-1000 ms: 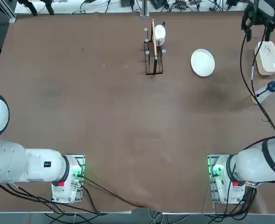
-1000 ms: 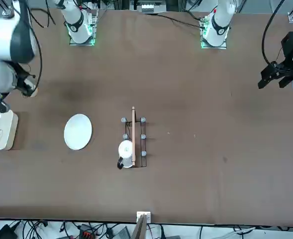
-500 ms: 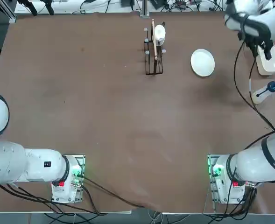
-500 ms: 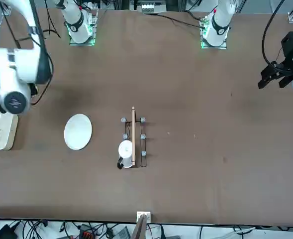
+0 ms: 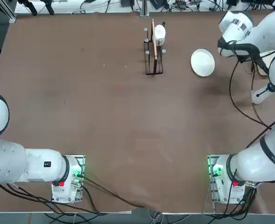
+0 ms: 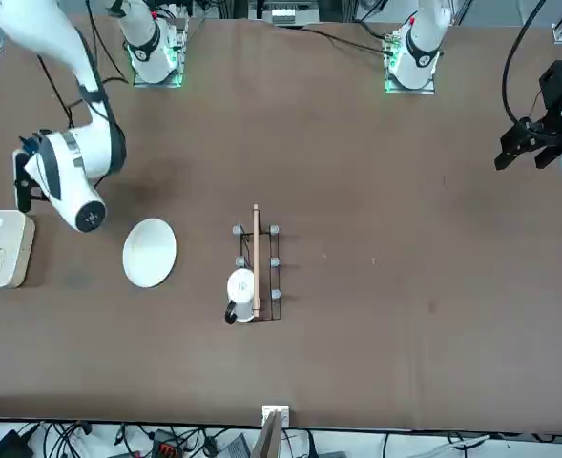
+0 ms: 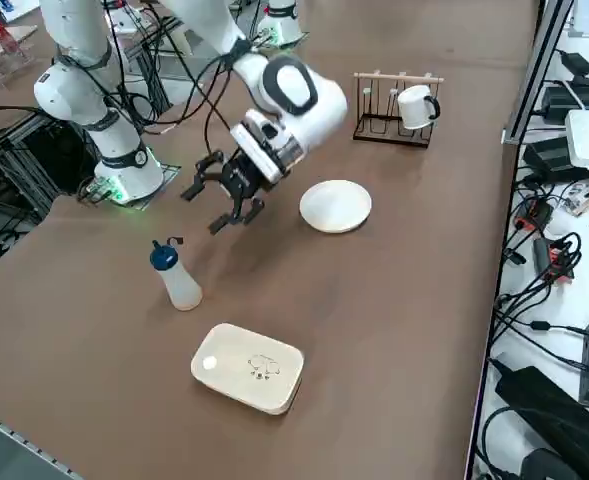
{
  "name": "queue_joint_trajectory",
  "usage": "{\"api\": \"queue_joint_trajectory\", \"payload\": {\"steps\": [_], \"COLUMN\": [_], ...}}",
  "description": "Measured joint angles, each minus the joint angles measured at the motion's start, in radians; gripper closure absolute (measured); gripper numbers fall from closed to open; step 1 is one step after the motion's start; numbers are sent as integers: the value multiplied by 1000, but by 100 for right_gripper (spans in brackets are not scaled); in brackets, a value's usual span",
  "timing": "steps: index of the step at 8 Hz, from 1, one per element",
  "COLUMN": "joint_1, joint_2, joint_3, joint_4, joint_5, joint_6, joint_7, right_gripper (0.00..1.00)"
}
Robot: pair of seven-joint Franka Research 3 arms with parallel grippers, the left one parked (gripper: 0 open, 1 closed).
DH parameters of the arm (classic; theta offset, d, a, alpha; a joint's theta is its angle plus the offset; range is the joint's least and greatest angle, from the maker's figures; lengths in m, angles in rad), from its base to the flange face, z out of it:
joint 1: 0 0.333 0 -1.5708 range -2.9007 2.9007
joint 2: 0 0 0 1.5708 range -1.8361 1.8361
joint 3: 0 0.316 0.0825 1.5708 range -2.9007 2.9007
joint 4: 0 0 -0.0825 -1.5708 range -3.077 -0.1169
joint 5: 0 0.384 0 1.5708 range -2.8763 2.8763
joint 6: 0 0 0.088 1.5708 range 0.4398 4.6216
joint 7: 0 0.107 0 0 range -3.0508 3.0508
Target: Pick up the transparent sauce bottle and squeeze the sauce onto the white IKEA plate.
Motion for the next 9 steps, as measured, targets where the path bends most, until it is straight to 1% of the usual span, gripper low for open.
{"api": "queue_joint_trajectory", "payload": {"steps": [2,3,4,5,7,9], "joint_1": [-11,-7,-6,-7,-9,-12], "joint_2": [115,182,237,266,287,323], "joint_3": [0,2,1,-2,-11,-38], "joint_4": [8,32,63,91,107,107], "joint_5": [-15,-20,-26,-28,-28,-28], "joint_6": [3,3,3,1,-8,-10], "joint_7": [240,337,401,442,516,595], "right_gripper": [0,0,0,0,0,0]}}
